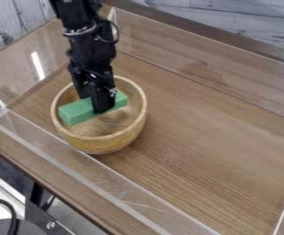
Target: Put the green block in the brown bowl
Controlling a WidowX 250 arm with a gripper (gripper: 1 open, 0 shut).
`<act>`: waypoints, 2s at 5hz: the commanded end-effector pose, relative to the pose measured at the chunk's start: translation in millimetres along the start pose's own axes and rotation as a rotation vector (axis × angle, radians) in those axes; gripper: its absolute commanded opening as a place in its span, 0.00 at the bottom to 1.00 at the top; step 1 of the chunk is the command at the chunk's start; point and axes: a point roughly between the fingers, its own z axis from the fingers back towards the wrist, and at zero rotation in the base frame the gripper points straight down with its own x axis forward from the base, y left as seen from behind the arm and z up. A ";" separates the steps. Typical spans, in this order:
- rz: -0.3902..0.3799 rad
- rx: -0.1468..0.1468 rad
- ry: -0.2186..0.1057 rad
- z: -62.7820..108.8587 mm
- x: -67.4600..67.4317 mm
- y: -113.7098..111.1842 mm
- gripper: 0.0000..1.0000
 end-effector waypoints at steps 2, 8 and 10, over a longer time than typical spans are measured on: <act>0.009 0.026 -0.019 1.3 7.4 17.4 0.00; 0.037 0.006 0.013 2.5 22.1 12.1 0.00; 0.044 -0.041 -0.015 2.3 21.2 7.7 1.00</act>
